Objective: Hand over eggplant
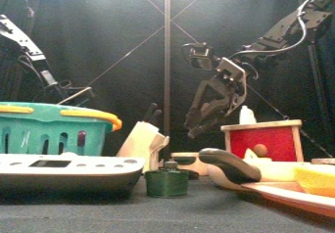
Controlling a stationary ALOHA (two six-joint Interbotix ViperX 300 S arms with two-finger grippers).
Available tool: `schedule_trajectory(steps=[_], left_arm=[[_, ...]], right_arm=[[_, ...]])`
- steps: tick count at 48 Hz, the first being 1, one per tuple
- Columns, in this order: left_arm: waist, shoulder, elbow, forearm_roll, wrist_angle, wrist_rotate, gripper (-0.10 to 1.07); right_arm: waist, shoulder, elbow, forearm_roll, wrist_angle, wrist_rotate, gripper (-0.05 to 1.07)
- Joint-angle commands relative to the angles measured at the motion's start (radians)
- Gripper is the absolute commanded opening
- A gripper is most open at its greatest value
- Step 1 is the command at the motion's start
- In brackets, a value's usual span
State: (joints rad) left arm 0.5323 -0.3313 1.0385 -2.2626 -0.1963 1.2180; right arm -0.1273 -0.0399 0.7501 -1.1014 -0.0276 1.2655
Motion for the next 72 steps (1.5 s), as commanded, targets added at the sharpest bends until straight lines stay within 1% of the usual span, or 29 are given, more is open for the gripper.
schedule_trajectory(steps=[1,6,13,21,26,29,33,39,43,49,54,59,64,72], left_arm=[[-0.003,-0.006,-0.017,0.020,0.005,0.006,0.72],[-0.005,-0.012,-0.028,0.061,0.006,0.005,0.72],[-0.034,-0.041,-0.061,0.121,0.011,0.005,0.72],[-0.043,-0.114,-0.091,0.179,0.012,0.003,0.72],[-0.043,-0.170,-0.084,0.209,0.006,0.003,0.72],[-0.043,-0.209,-0.078,0.222,0.006,0.003,0.72],[-0.044,-0.262,-0.077,0.235,0.012,0.005,0.72],[-0.075,-0.304,-0.087,0.262,0.014,0.006,0.72],[-0.112,-0.296,-0.100,0.281,0.015,0.005,0.72],[-0.178,-0.273,-0.138,0.316,0.015,0.005,0.72],[-0.225,-0.242,-0.172,0.351,0.015,0.005,0.72],[-0.264,-0.201,-0.216,0.387,0.015,0.005,0.72],[-0.284,-0.167,-0.252,0.414,0.012,0.003,0.72],[-0.291,-0.114,-0.304,0.423,0.011,-0.006,0.72]], right_arm=[[-0.006,-0.018,-0.037,-0.002,-0.003,0.000,0.97],[-0.008,-0.020,-0.069,0.003,-0.003,0.002,0.97],[-0.012,-0.052,-0.107,0.012,-0.002,0.003,0.97],[-0.034,-0.078,-0.150,0.072,-0.015,0.011,0.97],[-0.057,-0.078,-0.170,0.120,-0.037,0.009,0.97],[-0.077,-0.074,-0.181,0.144,-0.066,0.009,0.97],[-0.104,-0.054,-0.198,0.175,-0.143,0.005,0.97],[-0.137,-0.025,-0.213,0.204,-0.262,0.006,0.98],[-0.152,-0.011,-0.218,0.230,-0.327,0.002,0.98],[-0.169,0.011,-0.221,0.272,-0.387,-0.003,0.98],[-0.184,0.015,-0.222,0.273,-0.417,-0.005,0.98],[-0.204,0.015,-0.221,0.242,-0.433,-0.003,0.98],[-0.219,0.015,-0.219,0.229,-0.442,0.000,0.98],[-0.241,0.015,-0.233,0.242,-0.446,-0.003,0.98]])
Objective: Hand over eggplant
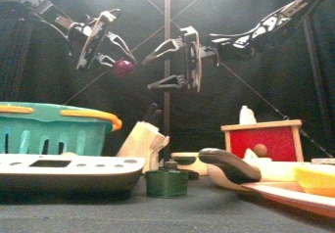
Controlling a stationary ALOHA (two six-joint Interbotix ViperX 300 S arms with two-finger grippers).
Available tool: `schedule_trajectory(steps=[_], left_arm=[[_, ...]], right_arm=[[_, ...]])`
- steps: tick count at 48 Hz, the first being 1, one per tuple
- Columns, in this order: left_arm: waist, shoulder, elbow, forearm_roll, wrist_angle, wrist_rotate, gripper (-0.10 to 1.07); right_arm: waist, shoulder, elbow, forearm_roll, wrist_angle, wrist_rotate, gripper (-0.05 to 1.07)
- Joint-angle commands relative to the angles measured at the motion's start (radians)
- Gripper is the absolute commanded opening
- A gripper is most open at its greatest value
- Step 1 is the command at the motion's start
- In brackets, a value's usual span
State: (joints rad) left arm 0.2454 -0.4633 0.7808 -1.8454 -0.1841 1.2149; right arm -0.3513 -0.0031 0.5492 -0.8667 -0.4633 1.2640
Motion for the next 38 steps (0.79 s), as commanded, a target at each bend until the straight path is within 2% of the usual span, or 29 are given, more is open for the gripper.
schedule_trajectory(steps=[1,38], left_arm=[[-0.005,0.026,-0.054,0.006,-0.002,-0.006,0.72],[-0.026,0.170,-0.221,0.034,0.002,-0.034,0.72]], right_arm=[[-0.018,-0.021,-0.035,0.008,-0.012,-0.002,0.98],[-0.067,-0.002,-0.083,0.018,-0.060,-0.003,0.97]])
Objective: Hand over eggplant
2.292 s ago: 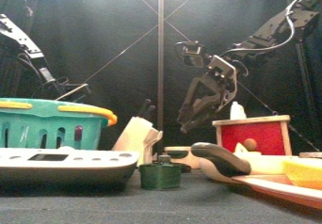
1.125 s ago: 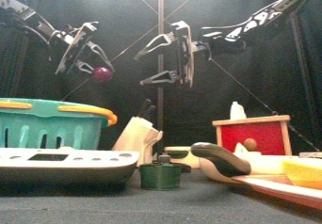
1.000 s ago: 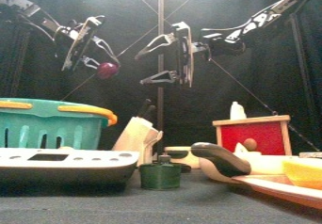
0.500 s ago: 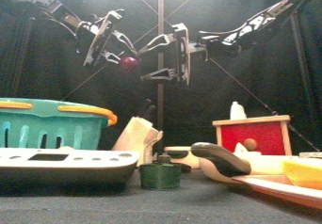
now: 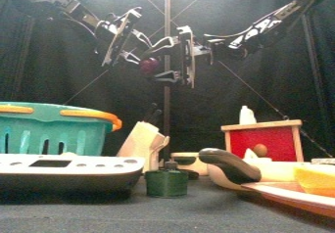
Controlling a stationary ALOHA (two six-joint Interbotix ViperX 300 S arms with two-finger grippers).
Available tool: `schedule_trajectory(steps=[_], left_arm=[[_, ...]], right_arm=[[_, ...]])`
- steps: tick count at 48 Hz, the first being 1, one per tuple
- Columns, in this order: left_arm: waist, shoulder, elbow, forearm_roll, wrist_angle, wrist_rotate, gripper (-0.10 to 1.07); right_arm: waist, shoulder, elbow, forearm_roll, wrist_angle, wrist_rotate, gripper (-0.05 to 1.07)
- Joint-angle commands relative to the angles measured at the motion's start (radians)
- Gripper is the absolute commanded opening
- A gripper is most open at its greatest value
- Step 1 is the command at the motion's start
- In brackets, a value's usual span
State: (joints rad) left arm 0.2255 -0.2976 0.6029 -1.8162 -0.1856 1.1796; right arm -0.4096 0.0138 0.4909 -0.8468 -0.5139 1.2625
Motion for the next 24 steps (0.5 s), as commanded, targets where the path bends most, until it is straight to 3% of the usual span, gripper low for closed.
schedule_trajectory(steps=[1,8,24], left_arm=[[-0.006,0.009,-0.046,0.006,0.003,0.003,0.72],[-0.006,0.018,-0.049,0.015,0.002,0.002,0.72],[-0.003,0.018,-0.035,0.014,-0.002,0.002,0.72]], right_arm=[[-0.009,-0.018,-0.026,-0.005,-0.009,-0.002,0.97],[-0.009,-0.018,-0.023,-0.023,-0.012,-0.002,0.92],[-0.011,-0.020,-0.015,-0.012,-0.012,0.002,0.62]])
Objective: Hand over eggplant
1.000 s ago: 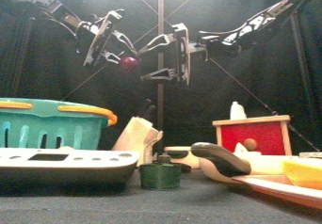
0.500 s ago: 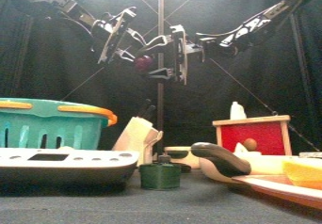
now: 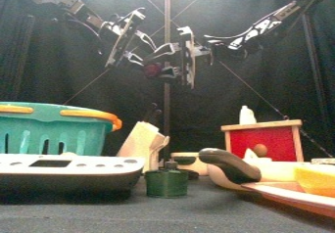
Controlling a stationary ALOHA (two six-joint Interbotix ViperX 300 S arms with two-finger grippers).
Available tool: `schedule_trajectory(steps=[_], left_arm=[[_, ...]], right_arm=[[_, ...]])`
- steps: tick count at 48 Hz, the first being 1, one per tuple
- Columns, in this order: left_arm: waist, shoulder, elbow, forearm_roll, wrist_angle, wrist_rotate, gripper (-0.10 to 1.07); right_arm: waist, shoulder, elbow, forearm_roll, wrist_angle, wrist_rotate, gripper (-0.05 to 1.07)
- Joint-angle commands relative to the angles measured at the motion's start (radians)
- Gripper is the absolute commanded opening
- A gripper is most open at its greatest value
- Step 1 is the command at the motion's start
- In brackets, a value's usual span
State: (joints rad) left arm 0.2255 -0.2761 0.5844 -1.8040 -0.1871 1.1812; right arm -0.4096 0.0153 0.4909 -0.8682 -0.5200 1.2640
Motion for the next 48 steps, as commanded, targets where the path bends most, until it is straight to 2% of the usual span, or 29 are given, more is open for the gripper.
schedule_trajectory(steps=[1,13,29,41,48], left_arm=[[-0.002,-0.003,-0.015,0.003,0.000,-0.002,0.72],[0.006,-0.003,0.003,0.020,-0.009,0.002,0.77],[0.020,-0.015,0.014,0.060,-0.015,0.000,0.97],[0.021,-0.048,0.023,0.095,-0.034,0.000,0.97],[0.021,-0.104,0.052,0.103,-0.035,0.000,0.97]], right_arm=[[-0.011,-0.021,-0.014,0.009,-0.006,0.000,0.61],[-0.011,-0.021,-0.009,0.011,-0.006,0.002,0.60],[-0.011,-0.021,0.012,0.011,-0.006,0.002,0.60],[-0.014,-0.021,0.037,0.009,-0.003,0.000,0.60],[-0.028,-0.025,0.061,0.011,0.002,0.002,0.60]])
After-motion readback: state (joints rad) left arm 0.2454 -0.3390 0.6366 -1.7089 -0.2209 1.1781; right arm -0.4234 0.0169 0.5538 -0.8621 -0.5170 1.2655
